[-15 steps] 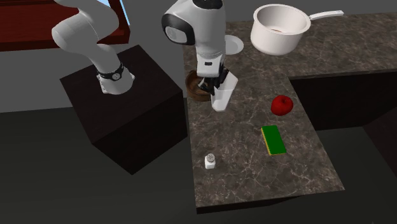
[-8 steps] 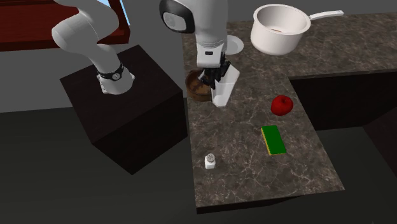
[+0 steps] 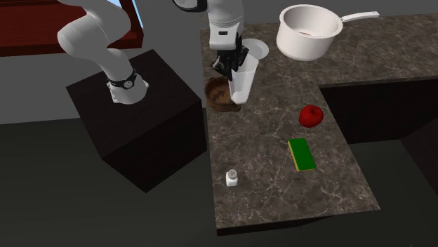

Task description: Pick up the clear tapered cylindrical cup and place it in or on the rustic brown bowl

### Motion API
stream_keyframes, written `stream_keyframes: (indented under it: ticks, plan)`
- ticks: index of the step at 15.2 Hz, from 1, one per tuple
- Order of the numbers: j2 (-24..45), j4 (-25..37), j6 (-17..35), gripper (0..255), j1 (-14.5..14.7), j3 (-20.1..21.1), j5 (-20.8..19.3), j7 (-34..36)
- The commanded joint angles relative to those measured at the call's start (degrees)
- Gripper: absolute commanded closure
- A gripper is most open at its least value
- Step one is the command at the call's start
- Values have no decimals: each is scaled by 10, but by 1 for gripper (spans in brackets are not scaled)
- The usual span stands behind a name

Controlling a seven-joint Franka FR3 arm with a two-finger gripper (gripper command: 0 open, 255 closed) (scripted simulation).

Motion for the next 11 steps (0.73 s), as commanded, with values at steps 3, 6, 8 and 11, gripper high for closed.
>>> stream_keyframes:
  ticks: [3, 6, 8, 11]
  plan:
    - [-74, -48, -22, 255, 23, 16, 24, 25]
    - [-127, -74, -44, 255, 43, 29, 43, 47]
    - [-161, -88, -62, 255, 58, 39, 55, 63]
    - [-187, -104, -69, 255, 71, 49, 66, 79]
